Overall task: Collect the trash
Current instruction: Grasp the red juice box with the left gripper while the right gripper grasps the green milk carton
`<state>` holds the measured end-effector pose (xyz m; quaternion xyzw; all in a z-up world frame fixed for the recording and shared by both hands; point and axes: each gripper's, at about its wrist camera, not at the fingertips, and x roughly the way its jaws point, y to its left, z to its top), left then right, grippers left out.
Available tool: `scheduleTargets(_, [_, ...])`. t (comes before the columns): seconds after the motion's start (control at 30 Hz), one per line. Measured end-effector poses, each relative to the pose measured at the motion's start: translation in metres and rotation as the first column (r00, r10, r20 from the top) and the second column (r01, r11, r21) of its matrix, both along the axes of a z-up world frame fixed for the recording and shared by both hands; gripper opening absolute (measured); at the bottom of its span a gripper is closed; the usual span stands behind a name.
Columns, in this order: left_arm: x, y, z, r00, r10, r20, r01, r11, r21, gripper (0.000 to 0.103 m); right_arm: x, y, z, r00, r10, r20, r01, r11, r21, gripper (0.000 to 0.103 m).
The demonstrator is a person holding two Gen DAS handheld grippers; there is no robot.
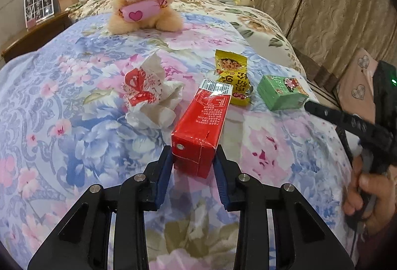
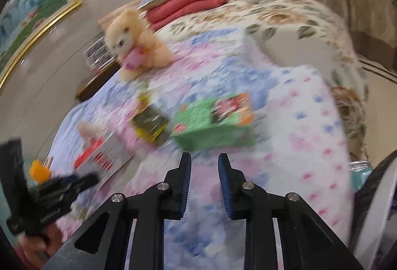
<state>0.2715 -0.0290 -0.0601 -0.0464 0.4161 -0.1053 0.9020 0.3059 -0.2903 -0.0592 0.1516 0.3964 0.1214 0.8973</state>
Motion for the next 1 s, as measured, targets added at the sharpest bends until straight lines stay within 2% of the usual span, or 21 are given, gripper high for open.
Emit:
scheduleTargets(0.2, [-0.017, 0.007, 0.005, 0.999, 0.026, 0.029, -0.026, 1.000, 0.000, 0.032, 0.029, -0.021, -0.015, 0.997, -0.043, -0.060, 0.050, 0.991, 0.126, 0.031])
scheduleTargets(0.47, [-0.038, 0.022, 0.003, 0.999, 0.035, 0.025, -0.035, 0.999, -0.003, 0.031, 0.013, 0.012, -0.014, 0.995, 0.085, -0.044, -0.077, 0.986, 0.150, 0.032])
scheduleTargets(0.57, [-0.043, 0.030, 0.002, 0.998, 0.058, 0.020, -0.057, 0.998, -0.017, 0.031, 0.008, 0.017, -0.007, 0.997, 0.068, -0.023, -0.066, 0.994, 0.091, 0.032])
scheduleTargets(0.6, [-0.044, 0.032, 0.001, 0.998, 0.061, 0.017, -0.061, 0.998, -0.023, 0.031, 0.008, 0.017, -0.004, 0.998, 0.058, -0.020, -0.057, 0.996, 0.064, 0.035])
scheduleTargets(0.67, [-0.045, 0.032, -0.002, 0.998, 0.061, 0.010, -0.061, 0.998, -0.023, 0.031, 0.010, 0.018, -0.002, 0.999, 0.051, -0.016, -0.051, 0.998, 0.027, 0.070])
scheduleTargets(0.73, [-0.046, 0.031, -0.005, 0.998, 0.059, 0.004, -0.059, 0.998, -0.019, 0.031, 0.014, 0.021, 0.002, 0.998, 0.058, 0.008, -0.058, 0.998, -0.037, 0.082])
scheduleTargets(0.77, [-0.045, 0.030, -0.006, 0.998, 0.058, -0.001, -0.058, 0.998, -0.017, 0.031, 0.019, 0.025, 0.004, 0.996, 0.084, 0.014, -0.083, 0.993, -0.081, 0.083])
scheduleTargets(0.87, [-0.044, 0.029, -0.007, 0.998, 0.059, -0.002, -0.059, 0.998, -0.019, 0.031, 0.034, 0.035, 0.004, 0.983, 0.186, -0.010, -0.185, 0.973, -0.134, 0.087])
scheduleTargets(1.0, [-0.042, 0.030, -0.009, 0.998, 0.058, -0.005, -0.058, 0.998, -0.025, 0.031, 0.056, 0.053, 0.000, 0.950, 0.309, -0.045, -0.309, 0.909, -0.282, 0.087])
